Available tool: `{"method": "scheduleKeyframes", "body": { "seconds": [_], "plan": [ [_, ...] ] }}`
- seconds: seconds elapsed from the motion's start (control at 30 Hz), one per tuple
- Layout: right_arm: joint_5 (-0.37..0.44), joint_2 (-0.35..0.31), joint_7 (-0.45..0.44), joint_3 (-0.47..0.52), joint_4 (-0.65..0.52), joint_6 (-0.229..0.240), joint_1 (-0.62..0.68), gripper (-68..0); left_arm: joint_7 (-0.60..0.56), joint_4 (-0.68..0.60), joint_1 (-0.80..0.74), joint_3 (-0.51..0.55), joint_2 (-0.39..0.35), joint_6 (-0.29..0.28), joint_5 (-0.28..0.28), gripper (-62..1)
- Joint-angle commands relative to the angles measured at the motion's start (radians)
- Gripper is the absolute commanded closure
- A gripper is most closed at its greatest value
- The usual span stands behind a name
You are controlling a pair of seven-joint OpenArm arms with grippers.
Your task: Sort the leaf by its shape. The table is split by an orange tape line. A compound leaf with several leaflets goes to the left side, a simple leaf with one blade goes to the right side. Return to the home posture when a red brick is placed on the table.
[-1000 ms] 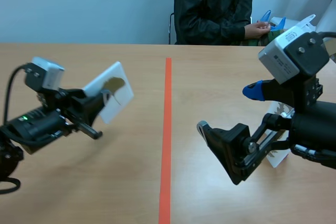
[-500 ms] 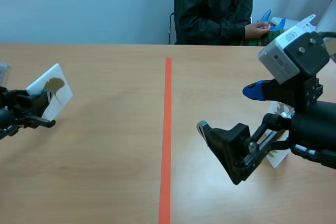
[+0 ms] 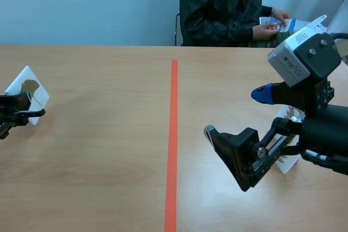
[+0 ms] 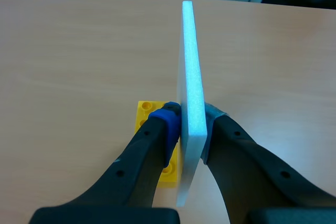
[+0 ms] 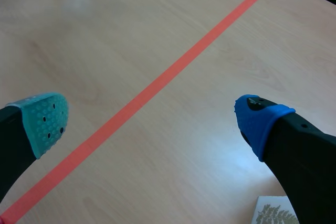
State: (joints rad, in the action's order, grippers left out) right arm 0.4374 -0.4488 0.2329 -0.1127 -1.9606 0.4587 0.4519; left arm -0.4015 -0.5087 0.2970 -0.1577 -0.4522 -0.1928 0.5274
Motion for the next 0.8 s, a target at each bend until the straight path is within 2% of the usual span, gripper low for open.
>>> {"method": "scheduleKeyframes", "body": {
  "seconds": [0.0, 0.37, 0.6, 0.77],
  "plan": [
    [0.011, -0.004, -0.018, 0.013, -0.001, -0.003, -0.011, -67.9, -0.023, -0.005, 0.011, 0.003, -0.006, 0.000, 0.005, -4.2],
    [0.011, 0.011, -0.013, 0.014, -0.001, -0.003, -0.011, -67.9, -0.002, 0.032, 0.016, 0.003, -0.008, -0.001, 0.004, -4.5],
    [0.011, 0.011, -0.013, 0.014, -0.001, -0.003, -0.011, -67.9, 0.002, 0.032, 0.016, 0.003, -0.009, -0.003, 0.004, -10.9],
    [0.012, 0.011, -0.013, 0.014, -0.001, -0.003, -0.011, -67.9, 0.002, 0.032, 0.016, 0.003, -0.009, -0.003, 0.004, -11.0]
  ]
}}
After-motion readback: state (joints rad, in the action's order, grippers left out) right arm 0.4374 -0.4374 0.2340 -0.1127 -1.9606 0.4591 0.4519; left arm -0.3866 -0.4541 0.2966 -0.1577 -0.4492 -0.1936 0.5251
